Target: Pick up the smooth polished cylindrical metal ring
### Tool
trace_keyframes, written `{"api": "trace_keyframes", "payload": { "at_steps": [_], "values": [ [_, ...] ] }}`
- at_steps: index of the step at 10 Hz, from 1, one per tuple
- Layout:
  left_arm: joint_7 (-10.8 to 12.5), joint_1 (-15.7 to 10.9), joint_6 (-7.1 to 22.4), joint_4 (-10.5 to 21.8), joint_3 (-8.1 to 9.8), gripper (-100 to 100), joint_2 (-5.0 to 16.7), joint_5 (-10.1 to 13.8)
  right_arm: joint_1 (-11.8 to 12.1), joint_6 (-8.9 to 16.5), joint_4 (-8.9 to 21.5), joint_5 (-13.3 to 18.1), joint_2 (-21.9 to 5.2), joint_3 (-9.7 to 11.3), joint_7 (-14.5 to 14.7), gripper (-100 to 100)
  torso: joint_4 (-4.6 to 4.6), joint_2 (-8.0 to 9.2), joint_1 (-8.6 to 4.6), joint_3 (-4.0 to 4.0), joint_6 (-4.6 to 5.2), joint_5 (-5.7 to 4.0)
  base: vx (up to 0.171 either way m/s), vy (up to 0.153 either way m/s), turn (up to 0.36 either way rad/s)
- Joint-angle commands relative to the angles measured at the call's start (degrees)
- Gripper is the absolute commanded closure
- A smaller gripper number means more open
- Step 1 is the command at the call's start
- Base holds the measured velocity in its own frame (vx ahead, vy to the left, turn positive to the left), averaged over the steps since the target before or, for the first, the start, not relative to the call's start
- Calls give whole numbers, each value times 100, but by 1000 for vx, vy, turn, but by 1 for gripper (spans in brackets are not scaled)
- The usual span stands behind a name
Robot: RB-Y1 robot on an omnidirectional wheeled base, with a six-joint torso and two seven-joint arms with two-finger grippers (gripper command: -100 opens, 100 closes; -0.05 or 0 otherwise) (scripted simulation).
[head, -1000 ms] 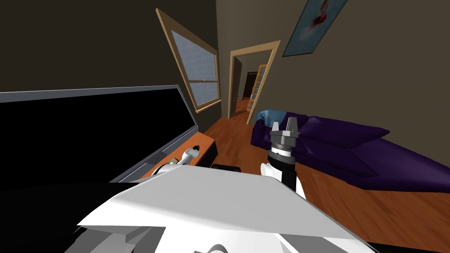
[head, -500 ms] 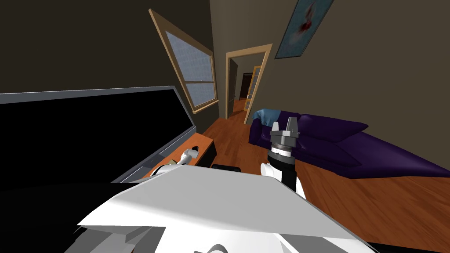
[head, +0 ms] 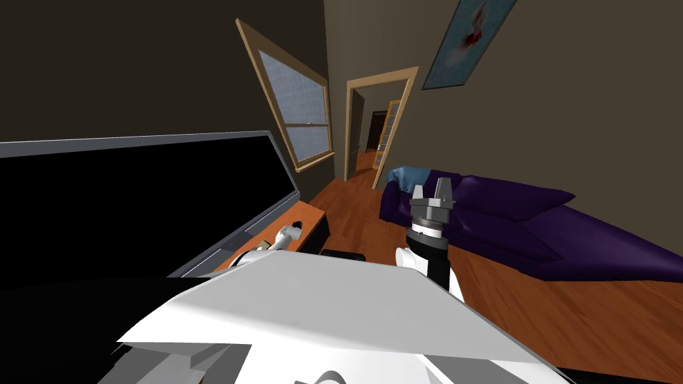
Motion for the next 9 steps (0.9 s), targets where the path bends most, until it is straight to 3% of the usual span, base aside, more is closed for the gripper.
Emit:
{"api": "trace_keyframes", "payload": {
  "at_steps": [1,2,4,7,8,9],
  "values": [
    [-255,-116,-35,68,-228,100,-38,141,0,0,0,0,0,0,0,0,0,0,0,0,0,0,95,-32,463],
    [-458,-141,2,-15,-415,100,-77,313,0,0,0,0,0,0,0,0,-3,-18,-9,-10,3,-1,104,-40,464],
    [-475,-141,2,-15,-415,100,-77,313,-1,0,0,0,0,1,0,0,-6,-17,-12,-12,10,0,39,-31,156],
    [-1048,-219,115,-263,-969,100,-193,827,0,0,0,0,0,0,0,0,-7,-18,-6,-12,11,2,68,-26,379],
    [-1135,-219,115,-263,-977,100,-193,827,0,0,0,0,0,0,0,0,-8,-28,-13,-18,11,0,61,-53,307],
    [-1351,-244,152,-346,-1165,100,-232,998,-1,0,0,0,0,1,0,0,-9,-22,-14,-16,14,-1,46,-50,324]
  ]
}}
